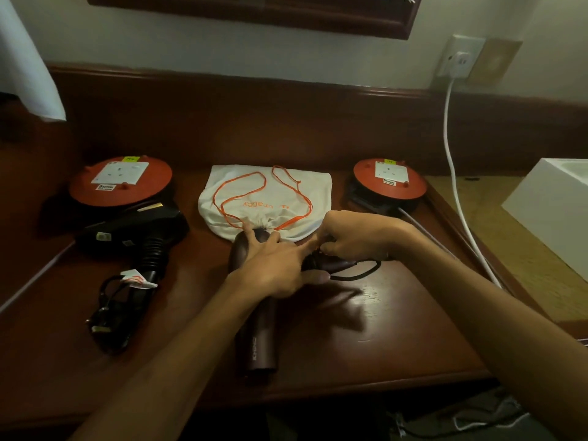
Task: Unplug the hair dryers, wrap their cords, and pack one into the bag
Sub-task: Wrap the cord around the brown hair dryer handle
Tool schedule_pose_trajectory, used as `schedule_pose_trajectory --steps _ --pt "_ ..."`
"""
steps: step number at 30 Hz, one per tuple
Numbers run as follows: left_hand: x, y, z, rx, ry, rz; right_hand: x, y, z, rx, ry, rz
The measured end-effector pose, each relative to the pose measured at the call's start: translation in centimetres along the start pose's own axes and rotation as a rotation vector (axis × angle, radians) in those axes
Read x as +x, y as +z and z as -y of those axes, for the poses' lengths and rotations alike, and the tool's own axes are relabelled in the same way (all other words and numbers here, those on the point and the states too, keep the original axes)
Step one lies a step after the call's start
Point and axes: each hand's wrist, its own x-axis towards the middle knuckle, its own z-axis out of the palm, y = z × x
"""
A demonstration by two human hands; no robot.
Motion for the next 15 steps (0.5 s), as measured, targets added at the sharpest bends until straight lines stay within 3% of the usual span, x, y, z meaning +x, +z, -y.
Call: schedule_pose_trajectory --steps 5,9,12,15 --pt "0.5 -1.7 -0.3 -0.156 0.040 0.029 -1.6 0.5 -0.5 0.074 0.011 -0.027" --pt "0.2 -1.5 -0.4 -0.207 0.090 -0.089 -2.7 2.3 -1.3 0.309 0.024 -0.122" --pt "0.2 -1.0 0.1 -0.230 0.069 -0.168 -3.8 4.1 -1.8 0.367 0.049 -0.343" --pt "0.5 -1.3 1.6 -0.394 -0.005 -0.299 -5.7 5.7 -2.1 0.406 0.069 -0.598"
